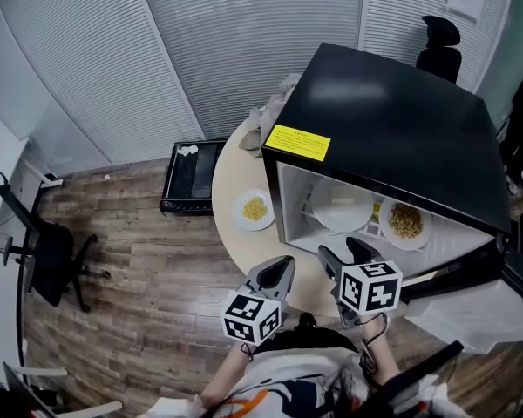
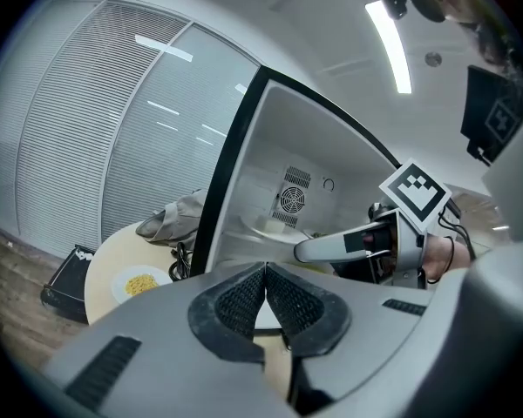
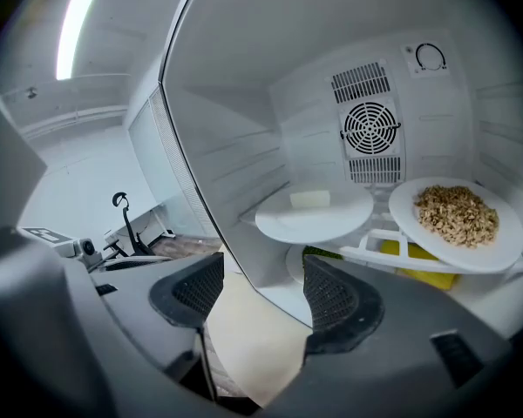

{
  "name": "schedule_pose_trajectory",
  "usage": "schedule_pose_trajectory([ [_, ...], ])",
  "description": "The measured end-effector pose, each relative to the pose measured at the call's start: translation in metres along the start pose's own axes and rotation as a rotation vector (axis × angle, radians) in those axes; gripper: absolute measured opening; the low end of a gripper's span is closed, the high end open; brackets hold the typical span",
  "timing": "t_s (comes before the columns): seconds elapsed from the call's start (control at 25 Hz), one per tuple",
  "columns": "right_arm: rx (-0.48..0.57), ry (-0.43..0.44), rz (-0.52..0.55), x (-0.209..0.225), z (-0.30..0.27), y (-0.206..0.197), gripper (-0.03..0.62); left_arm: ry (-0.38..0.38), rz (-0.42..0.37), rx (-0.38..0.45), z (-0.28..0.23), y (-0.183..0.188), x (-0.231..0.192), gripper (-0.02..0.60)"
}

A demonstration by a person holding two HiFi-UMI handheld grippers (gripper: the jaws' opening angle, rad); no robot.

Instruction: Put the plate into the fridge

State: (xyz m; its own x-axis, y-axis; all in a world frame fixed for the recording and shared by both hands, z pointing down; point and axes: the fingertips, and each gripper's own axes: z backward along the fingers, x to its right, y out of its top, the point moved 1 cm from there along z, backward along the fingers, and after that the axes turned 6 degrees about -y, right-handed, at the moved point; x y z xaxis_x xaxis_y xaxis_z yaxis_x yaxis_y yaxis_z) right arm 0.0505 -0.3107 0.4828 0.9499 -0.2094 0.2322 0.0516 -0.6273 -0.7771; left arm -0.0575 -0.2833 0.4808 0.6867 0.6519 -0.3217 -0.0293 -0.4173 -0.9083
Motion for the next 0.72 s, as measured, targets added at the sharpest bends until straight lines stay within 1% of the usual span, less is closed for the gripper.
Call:
schedule_pose_trajectory([
  [0.2, -0.004, 0.061, -0.036, -0.013, 0.005, -0.012, 0.295, -0.010, -0.013, 0.009, 0.010, 0.002, 0.005, 0.014],
  [0.32, 0.000, 0.052, -0.020, -0.019, 0.010, -0.017, 0.283, -0.021, -0.021, 0.009, 0.016, 0.002, 0.009, 0.014],
  [0.36, 0.007, 0.040, -0.021, -0.019, 0.012, -0.018, 0.260, -0.026, -0.023, 0.009, 0.018, 0.002, 0.010, 0.014],
  [0.44, 0.031, 0.023, -0.048, -0.020, 0.017, -0.020, 0.166, -0.035, -0.028, 0.007, 0.022, 0.001, 0.013, 0.014],
  [0.48, 0.040, 0.025, -0.070, -0.021, 0.020, -0.021, 0.137, -0.039, -0.031, 0.006, 0.024, 0.000, 0.015, 0.014],
  [0.6, 0.050, 0.039, -0.119, -0.026, 0.026, -0.028, 0.135, -0.054, -0.036, 0.002, 0.030, -0.002, 0.018, 0.014],
  [0.72, 0.050, 0.013, -0.122, -0.030, 0.033, -0.039, 0.095, -0.069, -0.038, -0.001, 0.038, -0.006, 0.023, 0.014],
])
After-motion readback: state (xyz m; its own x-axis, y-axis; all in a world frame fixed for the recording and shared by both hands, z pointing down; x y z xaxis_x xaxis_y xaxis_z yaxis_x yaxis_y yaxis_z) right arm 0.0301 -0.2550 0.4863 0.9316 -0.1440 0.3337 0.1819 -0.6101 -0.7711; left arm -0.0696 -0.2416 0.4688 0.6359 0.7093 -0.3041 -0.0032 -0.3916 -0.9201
